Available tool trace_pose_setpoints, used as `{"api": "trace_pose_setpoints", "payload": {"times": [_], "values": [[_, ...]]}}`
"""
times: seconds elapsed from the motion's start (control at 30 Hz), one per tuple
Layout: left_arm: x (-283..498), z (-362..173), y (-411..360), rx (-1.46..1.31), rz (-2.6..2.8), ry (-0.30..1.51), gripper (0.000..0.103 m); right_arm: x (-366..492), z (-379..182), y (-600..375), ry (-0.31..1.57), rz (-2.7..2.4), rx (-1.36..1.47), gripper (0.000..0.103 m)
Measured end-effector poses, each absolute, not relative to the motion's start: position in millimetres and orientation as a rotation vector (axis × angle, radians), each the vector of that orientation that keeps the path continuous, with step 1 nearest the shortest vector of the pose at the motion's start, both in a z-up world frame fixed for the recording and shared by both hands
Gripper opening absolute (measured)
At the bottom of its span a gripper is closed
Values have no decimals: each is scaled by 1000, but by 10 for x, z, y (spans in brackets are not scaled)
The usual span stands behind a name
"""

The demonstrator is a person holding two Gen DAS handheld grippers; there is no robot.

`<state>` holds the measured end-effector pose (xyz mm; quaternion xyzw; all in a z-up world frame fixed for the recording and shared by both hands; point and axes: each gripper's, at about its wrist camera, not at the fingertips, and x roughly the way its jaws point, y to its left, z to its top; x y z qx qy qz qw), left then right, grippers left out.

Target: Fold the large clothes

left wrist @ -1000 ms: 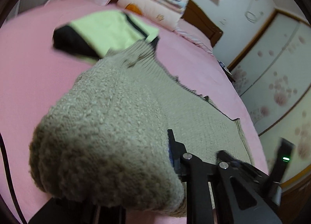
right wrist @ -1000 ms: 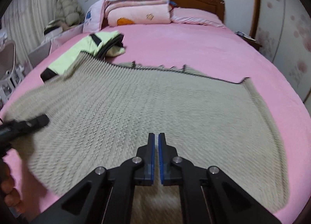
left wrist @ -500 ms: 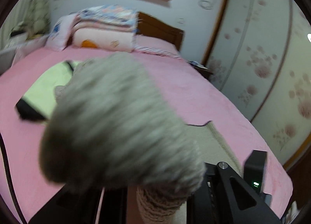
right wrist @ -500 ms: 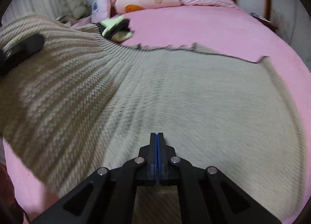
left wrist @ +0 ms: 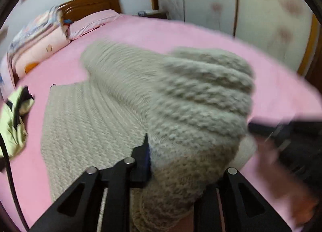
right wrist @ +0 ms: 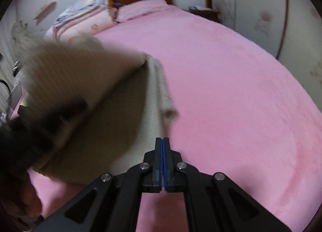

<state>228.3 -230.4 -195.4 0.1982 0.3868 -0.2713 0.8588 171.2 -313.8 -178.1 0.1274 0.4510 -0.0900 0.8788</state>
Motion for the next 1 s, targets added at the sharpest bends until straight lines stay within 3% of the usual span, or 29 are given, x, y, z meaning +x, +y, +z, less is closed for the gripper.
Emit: {"api": "trace_pose_setpoints", "payload": {"times": [0.07,0.13,0.17,0.33,0.4,0.47,0.53,0.57,0.93,1.0], "values": [[2182,-1953,-2331,443,-580,784,37,1634,-1779,-3189,945,-195,270,1],[2122,-1907,-2311,413,-614,800,60,1571,-1755,-3226,942,-189,279,1],[2098,-1874,-2274,386,-629,812,62,1577,-1754,-3230,941,-184,284,1],[1977,-1661,-1901,257,-674,843,63,1552,-1643,-3346,913,-149,332,2],[1908,-1555,-1701,201,-665,839,63,1558,-1554,-3351,889,-125,369,8],[1907,-1432,-1447,133,-630,825,65,1564,-1455,-3363,871,-107,393,28],[1929,-1337,-1256,72,-562,821,70,1559,-1346,-3359,851,-77,422,42],[1980,-1326,-1160,47,-541,825,70,1573,-1288,-3369,842,-58,437,44],[2653,-1839,-543,-163,-294,1037,71,2008,-1162,-2976,920,81,344,44],[2718,-1934,-525,-181,-300,1064,71,2073,-1232,-2902,950,89,301,39]]}}
